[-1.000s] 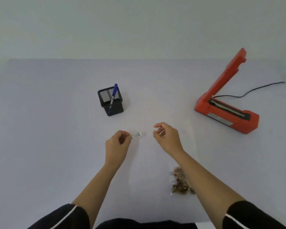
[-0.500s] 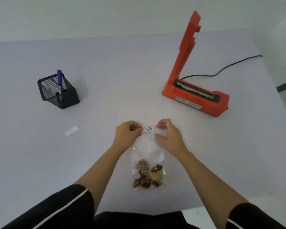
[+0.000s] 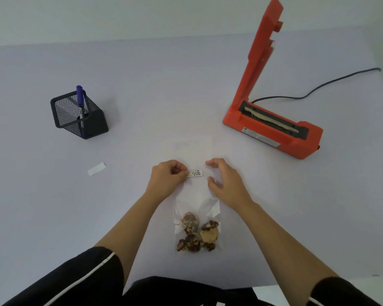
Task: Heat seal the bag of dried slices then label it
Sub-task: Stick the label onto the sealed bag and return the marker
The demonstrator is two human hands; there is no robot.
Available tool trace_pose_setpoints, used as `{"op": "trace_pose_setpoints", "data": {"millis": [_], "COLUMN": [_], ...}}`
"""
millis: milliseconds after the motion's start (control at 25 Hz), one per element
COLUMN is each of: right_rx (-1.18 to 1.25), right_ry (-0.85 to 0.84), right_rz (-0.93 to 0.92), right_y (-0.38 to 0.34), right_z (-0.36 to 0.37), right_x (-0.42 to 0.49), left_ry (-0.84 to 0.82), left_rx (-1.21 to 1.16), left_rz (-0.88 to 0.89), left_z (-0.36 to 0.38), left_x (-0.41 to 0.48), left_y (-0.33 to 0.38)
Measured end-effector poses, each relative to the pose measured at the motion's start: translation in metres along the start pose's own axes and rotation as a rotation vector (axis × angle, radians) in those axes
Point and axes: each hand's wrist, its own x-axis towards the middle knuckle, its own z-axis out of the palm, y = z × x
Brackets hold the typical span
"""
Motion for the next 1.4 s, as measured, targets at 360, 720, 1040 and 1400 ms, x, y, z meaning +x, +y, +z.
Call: {"op": "trace_pose_setpoints", "data": {"millis": [360,720,1040,1400], "right_rx": [0.015,-0.037,-0.046,-0.025], "right_ry": [0.046,0.15,0.156,0.151], "right_rz": [-0.048,-0.01,0.006,0.011], "right_y": [0.003,0.0,0.0,0.0], "right_z": [0.005,0.018,0.021,0.021], "right_x": [0.002,0.01,0.009,0.008], "left_ry": [0.018,0.043,0.114,0.142], "left_rx": [0.076,0.1,0.181,0.515], "left_rz": [0.05,0.063,0.138,0.545], "left_z": [0.003,0.007,0.015,0.035], "left_x": [0.002,0.0,-0.004,-0.037], "left_y": [-0.003,-0.004,-0.002,-0.022]}}
